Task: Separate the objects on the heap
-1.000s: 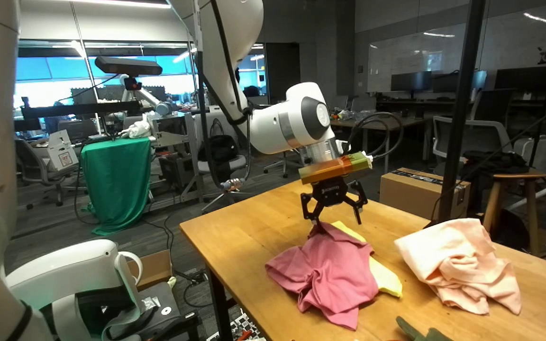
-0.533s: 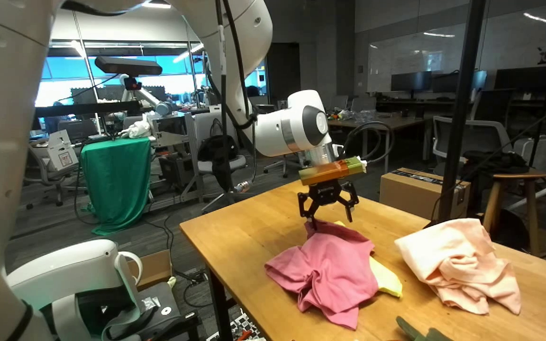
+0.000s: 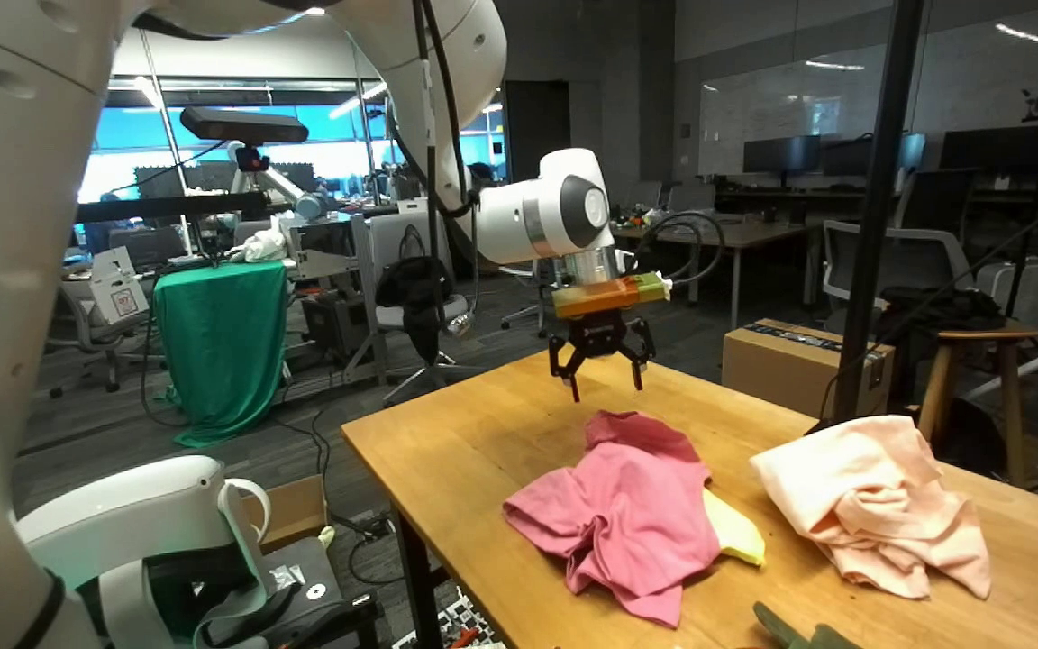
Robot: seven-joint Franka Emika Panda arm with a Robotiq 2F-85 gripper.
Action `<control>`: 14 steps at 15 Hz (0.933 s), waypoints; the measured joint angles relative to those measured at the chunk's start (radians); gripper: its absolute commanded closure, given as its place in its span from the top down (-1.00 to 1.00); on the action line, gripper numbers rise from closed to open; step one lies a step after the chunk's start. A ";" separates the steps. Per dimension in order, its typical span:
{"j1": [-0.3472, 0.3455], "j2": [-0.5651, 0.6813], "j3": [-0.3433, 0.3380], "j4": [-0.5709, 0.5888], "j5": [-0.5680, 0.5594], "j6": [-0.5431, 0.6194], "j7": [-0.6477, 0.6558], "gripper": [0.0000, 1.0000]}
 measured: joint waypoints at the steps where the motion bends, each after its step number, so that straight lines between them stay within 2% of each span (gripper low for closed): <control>1: 0.003 0.000 0.005 0.015 0.016 -0.025 -0.002 1.00; 7: 0.002 0.045 0.007 0.086 0.071 -0.133 -0.009 1.00; 14: -0.013 0.137 0.005 0.143 0.089 -0.169 -0.032 1.00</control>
